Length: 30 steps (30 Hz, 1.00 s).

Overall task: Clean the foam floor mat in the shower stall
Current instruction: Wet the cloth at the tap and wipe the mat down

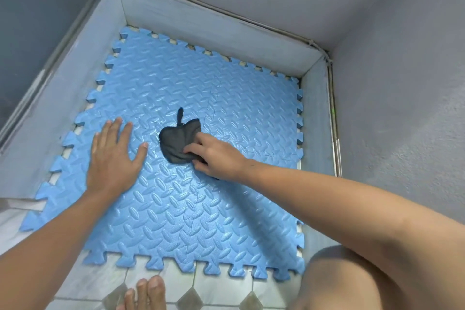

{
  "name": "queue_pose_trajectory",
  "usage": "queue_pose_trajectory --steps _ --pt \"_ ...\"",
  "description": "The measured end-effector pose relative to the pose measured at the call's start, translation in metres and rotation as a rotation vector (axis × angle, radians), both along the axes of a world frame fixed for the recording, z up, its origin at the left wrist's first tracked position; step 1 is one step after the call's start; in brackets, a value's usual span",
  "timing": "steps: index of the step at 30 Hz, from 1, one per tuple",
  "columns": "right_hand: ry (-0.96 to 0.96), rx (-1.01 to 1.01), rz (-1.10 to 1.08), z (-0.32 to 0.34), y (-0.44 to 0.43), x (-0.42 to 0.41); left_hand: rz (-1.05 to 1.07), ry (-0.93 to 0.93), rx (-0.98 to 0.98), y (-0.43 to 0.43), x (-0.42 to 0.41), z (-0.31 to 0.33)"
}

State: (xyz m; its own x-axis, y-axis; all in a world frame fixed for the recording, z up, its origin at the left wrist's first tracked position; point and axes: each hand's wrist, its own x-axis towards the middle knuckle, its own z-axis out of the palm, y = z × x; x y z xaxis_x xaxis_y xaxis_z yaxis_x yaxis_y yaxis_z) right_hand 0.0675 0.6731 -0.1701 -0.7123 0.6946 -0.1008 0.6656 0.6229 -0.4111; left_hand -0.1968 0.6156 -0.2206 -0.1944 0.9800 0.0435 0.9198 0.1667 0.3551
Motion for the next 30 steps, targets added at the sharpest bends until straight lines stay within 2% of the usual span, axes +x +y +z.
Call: queue_pose_trajectory --steps 1,3,8,12,15,18,22,25,28,30 --pt "0.026 0.014 0.025 -0.002 0.004 -0.012 0.002 0.001 0.007 0.0 0.0 0.0" --pt "0.051 0.026 -0.058 -0.008 0.027 -0.024 0.004 0.005 0.012 0.0 0.0 -0.001" --pt "0.076 0.035 -0.638 -0.009 0.119 0.022 -0.001 -0.003 0.01 0.0 -0.001 -0.001" --pt "-0.077 0.049 -1.061 -0.016 0.174 0.116 0.009 -0.002 0.006 0.0 -0.002 -0.003" --pt "-0.205 -0.047 -1.335 -0.013 0.19 0.172 0.023 0.007 0.015 0.0 0.0 -0.004" --pt "-0.251 -0.089 -1.302 -0.008 0.196 0.155 0.031 0.019 0.005 0.001 0.002 -0.004" --pt "-0.095 -0.016 -1.119 -0.008 0.203 0.043 0.032 0.023 0.009 0.002 0.002 -0.003" --pt "0.032 -0.056 -0.798 -0.005 0.198 -0.058 0.032 0.02 0.003 0.001 0.001 -0.003" --pt "0.027 -0.069 -0.436 -0.003 0.178 -0.135 0.025 0.017 -0.01 0.001 0.0 -0.003" --pt "-0.007 -0.031 -0.344 -0.004 0.169 -0.158 0.026 0.01 -0.014 0.0 -0.001 -0.002"
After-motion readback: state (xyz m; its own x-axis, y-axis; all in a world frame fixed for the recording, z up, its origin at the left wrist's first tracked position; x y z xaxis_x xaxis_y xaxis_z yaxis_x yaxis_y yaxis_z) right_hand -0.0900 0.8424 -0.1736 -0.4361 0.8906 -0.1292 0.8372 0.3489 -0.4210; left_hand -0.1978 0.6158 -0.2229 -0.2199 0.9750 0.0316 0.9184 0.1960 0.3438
